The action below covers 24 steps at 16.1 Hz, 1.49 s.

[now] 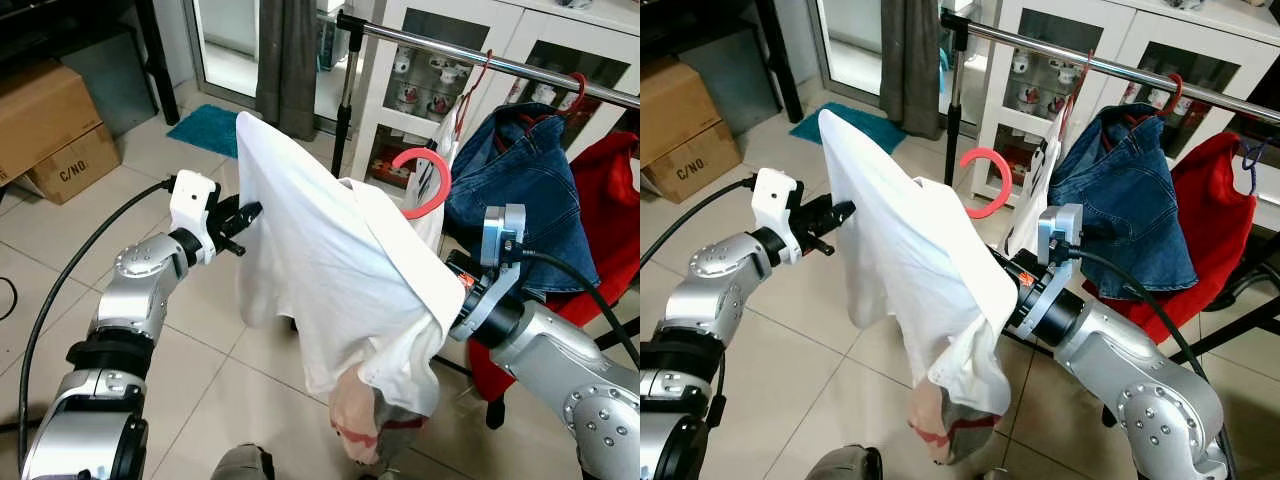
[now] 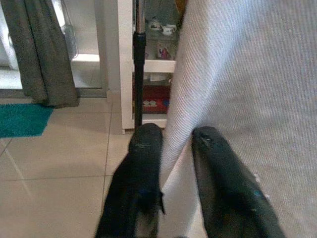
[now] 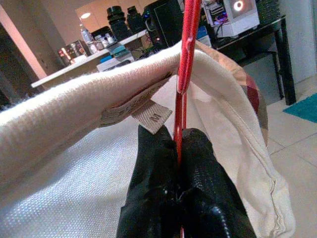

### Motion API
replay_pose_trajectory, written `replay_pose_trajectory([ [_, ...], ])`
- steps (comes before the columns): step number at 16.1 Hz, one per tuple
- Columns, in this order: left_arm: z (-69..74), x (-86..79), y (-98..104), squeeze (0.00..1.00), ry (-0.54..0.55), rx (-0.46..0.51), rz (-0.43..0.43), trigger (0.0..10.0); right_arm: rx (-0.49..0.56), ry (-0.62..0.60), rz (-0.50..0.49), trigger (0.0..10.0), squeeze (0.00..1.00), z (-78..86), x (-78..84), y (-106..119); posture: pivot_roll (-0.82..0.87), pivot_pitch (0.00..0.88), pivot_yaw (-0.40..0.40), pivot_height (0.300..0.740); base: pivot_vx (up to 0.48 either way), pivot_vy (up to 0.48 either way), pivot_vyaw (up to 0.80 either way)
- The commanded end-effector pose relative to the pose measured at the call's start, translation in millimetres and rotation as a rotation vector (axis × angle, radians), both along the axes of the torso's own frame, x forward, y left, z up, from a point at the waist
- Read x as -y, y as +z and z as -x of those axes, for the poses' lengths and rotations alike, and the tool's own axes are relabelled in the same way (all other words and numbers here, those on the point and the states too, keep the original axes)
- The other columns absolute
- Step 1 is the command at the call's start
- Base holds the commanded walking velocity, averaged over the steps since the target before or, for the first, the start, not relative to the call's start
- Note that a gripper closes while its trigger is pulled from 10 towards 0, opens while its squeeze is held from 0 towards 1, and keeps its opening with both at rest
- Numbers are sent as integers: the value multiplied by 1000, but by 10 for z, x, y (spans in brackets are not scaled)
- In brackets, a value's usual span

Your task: Hang hanger

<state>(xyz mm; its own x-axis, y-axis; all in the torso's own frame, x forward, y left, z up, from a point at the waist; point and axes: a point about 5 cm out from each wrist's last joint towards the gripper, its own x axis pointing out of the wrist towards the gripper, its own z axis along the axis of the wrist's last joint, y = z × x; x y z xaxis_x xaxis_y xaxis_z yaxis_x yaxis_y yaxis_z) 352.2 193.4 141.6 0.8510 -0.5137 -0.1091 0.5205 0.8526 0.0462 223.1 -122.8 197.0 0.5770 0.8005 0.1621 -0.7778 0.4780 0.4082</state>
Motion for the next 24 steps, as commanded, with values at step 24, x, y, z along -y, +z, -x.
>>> replay_pose_trajectory([
  [24, 298, -606, -285, 0, 583, 64, 182, 0, -1, -521, 62, 10000, 0, -389, 512, 68, 18, 61, -47, 740, 0, 0, 0],
])
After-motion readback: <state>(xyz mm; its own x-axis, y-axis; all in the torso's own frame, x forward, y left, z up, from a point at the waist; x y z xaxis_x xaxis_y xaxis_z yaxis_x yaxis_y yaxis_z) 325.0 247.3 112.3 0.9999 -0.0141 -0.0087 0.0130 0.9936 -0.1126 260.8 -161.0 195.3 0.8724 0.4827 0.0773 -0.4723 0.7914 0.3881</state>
